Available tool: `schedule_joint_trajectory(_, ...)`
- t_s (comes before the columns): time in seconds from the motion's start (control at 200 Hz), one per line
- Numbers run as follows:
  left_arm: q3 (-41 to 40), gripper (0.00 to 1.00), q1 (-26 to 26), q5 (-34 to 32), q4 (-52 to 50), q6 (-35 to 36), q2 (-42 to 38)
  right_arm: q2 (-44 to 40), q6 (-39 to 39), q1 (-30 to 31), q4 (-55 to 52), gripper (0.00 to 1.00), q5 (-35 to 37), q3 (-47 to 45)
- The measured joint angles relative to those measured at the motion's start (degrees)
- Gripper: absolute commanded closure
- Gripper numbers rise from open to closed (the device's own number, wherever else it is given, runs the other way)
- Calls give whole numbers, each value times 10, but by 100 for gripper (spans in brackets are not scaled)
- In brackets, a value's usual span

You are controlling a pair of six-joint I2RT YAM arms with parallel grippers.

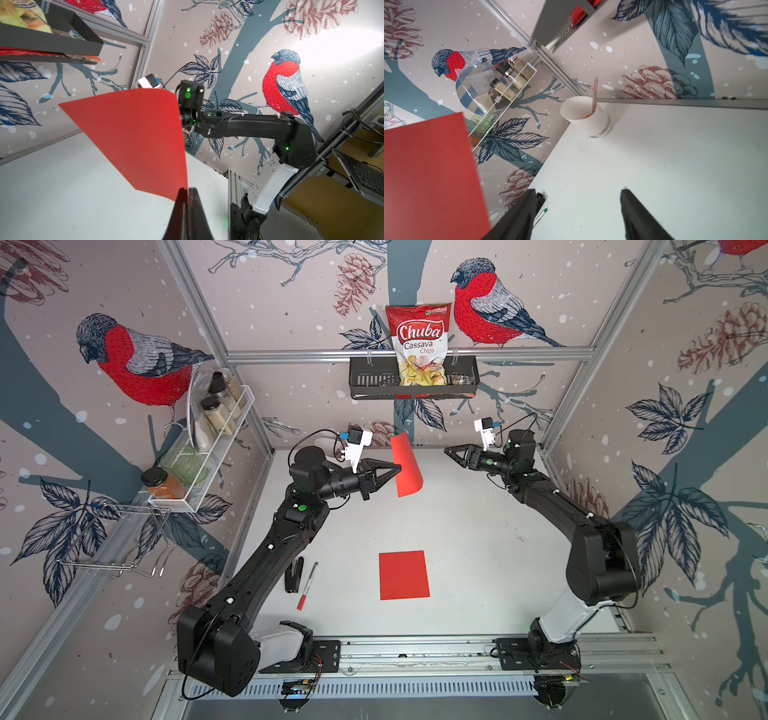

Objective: Fold the square paper along the opposite sides
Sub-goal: Pick up the paper from the center of the board, then fold the paper.

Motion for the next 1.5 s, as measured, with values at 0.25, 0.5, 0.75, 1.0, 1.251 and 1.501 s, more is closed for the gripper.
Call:
schedule_joint_trajectory(0.25,4,100,2,4,17,-3,13,50,81,50,124,25,-36,-6)
schedule_joint_trajectory(0.5,-18,100,51,-51,12,-20,41,49,270,48,403,21,-99,-73)
schedule_joint_trajectory(0.75,-23,100,55,-60,9,-20,43,23,369,68,551,15,-138,-98)
schedule_joint_trajectory(1.0,-28,100,55,-57,0,-16,35,16,388,92,582,5,-155,-88)
schedule_joint_trajectory(1.251,-34,100,52,-40,-1,-9,22,36,393,120,584,7,-169,-49)
schedule_joint_trajectory(1.501,-33,100,46,-27,-13,1,18,45,396,143,571,16,-186,-25)
